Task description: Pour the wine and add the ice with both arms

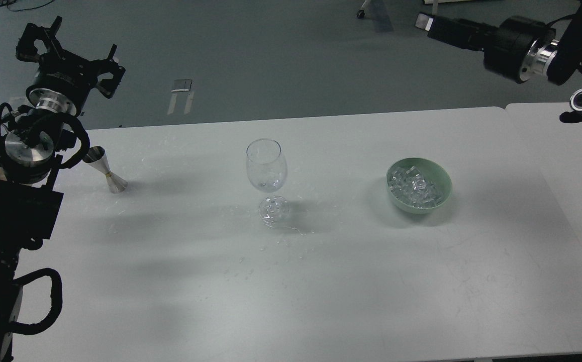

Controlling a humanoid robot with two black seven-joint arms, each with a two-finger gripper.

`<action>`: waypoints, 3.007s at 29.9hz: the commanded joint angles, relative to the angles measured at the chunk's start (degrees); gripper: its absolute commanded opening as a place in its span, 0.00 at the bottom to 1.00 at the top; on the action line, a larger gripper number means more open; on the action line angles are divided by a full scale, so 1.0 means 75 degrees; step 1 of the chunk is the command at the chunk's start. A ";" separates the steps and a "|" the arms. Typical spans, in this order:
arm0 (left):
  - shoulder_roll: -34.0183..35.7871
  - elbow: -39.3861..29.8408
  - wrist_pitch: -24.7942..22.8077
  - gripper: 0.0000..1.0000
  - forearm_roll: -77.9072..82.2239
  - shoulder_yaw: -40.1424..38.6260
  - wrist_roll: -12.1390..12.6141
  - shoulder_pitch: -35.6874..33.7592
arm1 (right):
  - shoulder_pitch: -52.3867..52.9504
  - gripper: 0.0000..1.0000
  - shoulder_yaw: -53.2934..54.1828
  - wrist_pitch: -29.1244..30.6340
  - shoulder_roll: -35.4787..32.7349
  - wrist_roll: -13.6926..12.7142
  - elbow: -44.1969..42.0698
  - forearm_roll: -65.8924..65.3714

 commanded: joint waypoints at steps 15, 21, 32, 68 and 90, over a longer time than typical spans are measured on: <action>-0.0051 -0.0004 0.0111 0.96 -0.0004 0.0015 -0.0380 0.0063 | -0.0981 0.84 -0.2082 -0.0119 0.0557 -0.0038 -0.0408 -0.0952; -0.0051 -0.0004 0.0099 0.96 -0.0004 0.0026 -0.0427 0.0168 | -0.1098 0.73 -0.2093 -0.0119 0.0569 -0.0026 -0.0431 -0.0952; -0.0051 0.0020 0.0029 0.96 -0.0016 0.0038 -0.0427 0.0320 | -0.1414 0.57 -0.2117 -0.0400 0.0662 -0.0073 -0.0466 -0.0975; -0.0051 0.0078 0.0111 0.96 -0.0039 -0.0079 -0.0463 0.0438 | -0.1661 0.12 -0.2117 -0.0482 0.0897 -0.0097 -0.0748 -0.1409; -0.0016 0.0055 0.0122 0.96 -0.0027 -0.0114 -0.0439 0.0438 | -0.1416 0.10 0.0671 -0.0400 0.0215 -0.0109 0.1701 -0.1315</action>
